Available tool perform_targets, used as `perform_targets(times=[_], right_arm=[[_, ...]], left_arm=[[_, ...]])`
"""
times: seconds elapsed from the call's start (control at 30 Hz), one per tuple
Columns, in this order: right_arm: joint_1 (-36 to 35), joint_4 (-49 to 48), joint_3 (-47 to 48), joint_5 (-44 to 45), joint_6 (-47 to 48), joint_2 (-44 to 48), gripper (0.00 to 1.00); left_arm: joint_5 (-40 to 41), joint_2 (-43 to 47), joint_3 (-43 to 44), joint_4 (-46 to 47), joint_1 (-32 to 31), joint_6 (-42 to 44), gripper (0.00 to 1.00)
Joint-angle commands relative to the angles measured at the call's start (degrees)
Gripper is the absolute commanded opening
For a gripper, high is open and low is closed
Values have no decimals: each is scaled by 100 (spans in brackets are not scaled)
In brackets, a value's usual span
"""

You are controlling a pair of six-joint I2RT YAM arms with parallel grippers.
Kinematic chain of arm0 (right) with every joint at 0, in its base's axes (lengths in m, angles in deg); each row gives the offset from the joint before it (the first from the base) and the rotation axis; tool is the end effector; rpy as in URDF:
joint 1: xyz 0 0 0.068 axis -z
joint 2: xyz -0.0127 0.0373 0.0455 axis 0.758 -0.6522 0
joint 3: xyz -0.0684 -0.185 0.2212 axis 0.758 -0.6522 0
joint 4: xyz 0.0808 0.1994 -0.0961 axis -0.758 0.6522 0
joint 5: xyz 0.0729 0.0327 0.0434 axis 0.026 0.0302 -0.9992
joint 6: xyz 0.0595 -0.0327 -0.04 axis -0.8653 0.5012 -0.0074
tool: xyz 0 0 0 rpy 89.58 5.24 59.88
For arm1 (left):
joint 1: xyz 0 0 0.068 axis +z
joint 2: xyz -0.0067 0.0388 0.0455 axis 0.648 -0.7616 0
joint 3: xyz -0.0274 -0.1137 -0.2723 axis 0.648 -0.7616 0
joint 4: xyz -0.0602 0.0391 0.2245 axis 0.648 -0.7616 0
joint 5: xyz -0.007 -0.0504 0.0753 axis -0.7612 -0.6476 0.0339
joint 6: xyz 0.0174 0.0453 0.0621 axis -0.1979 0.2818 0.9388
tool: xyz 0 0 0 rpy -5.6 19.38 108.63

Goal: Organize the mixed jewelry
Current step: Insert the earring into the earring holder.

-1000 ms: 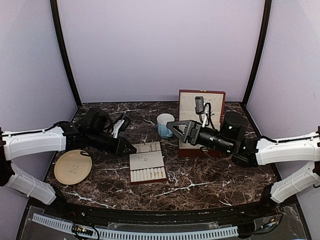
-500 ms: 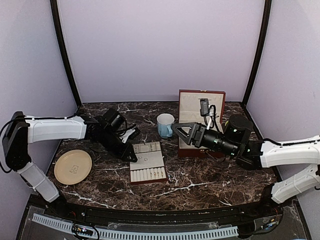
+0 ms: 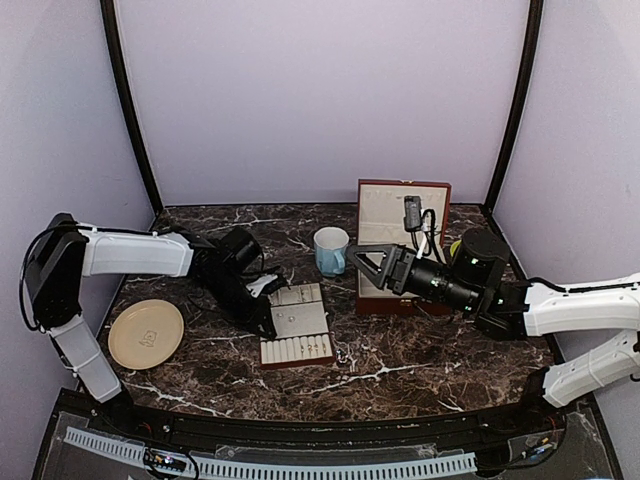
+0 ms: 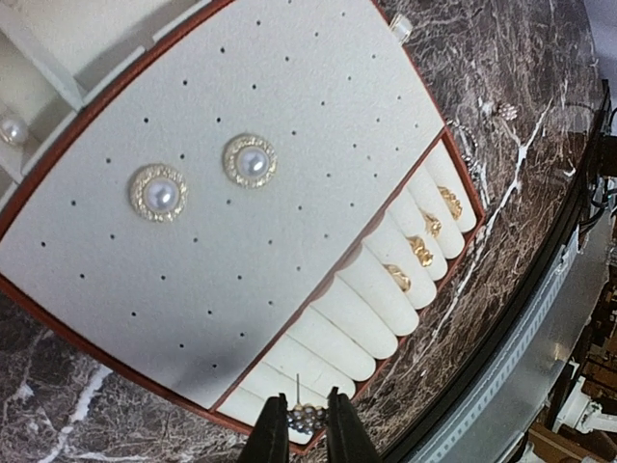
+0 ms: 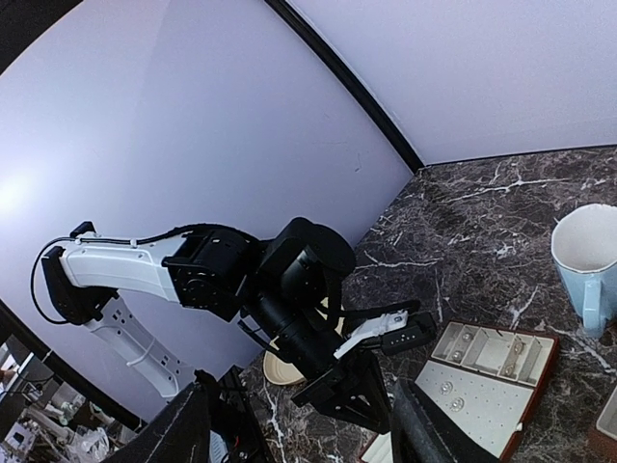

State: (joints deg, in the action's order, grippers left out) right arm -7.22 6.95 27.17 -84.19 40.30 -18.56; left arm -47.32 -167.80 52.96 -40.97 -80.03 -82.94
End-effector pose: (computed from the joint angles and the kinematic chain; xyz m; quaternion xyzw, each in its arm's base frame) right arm 0.1455 0.2301 0.3272 -0.1154 0.6726 0.5729 0.4539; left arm 0.2252 -0.2267 0.1998 0.2552 0.9199 -0.2910 0.0628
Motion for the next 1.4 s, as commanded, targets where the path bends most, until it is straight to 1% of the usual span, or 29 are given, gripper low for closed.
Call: perform_targets(times=[0.0,0.4,0.63,1.07,1.37], right_arm=[[44,-179,-56,43,51,89,64],[44,-188,-82,51,32,106,63],[39,-178,-117,71,8,154,64],[46,-187,-186,113,-38,166,64],[39,-205,-170,85,-49,99,64]], left_arm=[[-136,-126,194,-390,17,47,13],[-3,-241,353,-737,17,32,13],[89,-403,588,-973,30,50,13],[220,-554,940,-1603,249,244,13],[114,-780,1129,-1762,264,358,13]])
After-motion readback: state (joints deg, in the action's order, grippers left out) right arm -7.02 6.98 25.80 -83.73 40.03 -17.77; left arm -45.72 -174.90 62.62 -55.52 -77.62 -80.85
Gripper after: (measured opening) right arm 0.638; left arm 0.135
